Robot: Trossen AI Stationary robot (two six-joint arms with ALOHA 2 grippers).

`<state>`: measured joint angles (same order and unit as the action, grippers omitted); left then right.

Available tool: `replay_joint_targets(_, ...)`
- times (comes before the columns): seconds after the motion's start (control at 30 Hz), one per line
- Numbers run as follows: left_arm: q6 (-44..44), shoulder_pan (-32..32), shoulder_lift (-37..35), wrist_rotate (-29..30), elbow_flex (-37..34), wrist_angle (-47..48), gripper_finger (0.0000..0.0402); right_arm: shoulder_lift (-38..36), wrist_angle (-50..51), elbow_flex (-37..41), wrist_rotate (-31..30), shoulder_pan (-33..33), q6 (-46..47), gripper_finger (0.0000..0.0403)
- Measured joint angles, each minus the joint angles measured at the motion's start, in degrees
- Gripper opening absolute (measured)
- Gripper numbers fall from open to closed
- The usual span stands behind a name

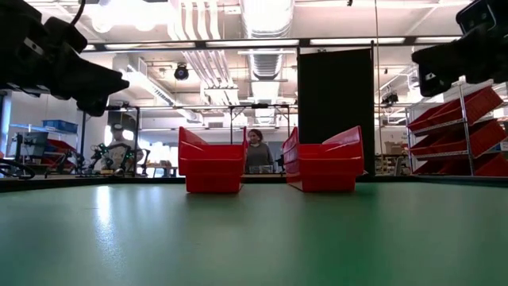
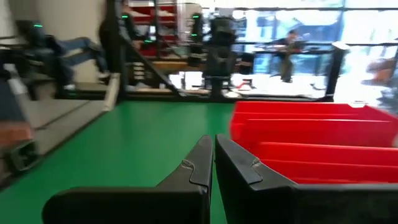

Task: Sort batteries
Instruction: Return to Home Position

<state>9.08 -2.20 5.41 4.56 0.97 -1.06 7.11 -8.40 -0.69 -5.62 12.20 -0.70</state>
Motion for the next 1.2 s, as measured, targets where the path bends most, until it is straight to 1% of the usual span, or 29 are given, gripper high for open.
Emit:
replay_joint_targets(0.17,0.0,0.0,0.6,0.0,0.0,0.0,0.0072,-0.3,0.5,0.0,4.6,-2.0,-2.4,0.0013)
replay_joint_targets(0.37,0.0,0.0,0.9,0.0,0.0,-0.1,0.0072,-0.2,1.0,0.0,4.6,-8.2,-3.3,0.0013)
replay_joint_targets(0.47,0.0,0.0,0.9,0.0,0.0,-0.3,0.0072,0.3,5.0,0.0,4.2,-10.3,-7.4,0.0013)
replay_joint_targets(0.53,0.0,0.0,0.9,0.0,0.1,-0.3,0.0072,0.6,6.6,0.0,4.1,-10.7,-10.5,0.0013)
replay_joint_targets(0.63,0.0,0.0,0.9,0.0,0.1,-0.3,0.0072,0.8,7.1,0.0,4.2,-10.7,-12.2,0.0013)
replay_joint_targets(0.97,0.0,0.0,0.9,-0.1,0.1,-0.3,0.0071,0.9,7.3,0.0,4.2,-10.7,-9.8,0.0013)
replay_joint_targets(1.2,0.0,0.0,0.9,-0.1,0.1,-0.3,0.0071,0.9,7.3,0.0,4.2,-10.7,-9.8,0.0013)
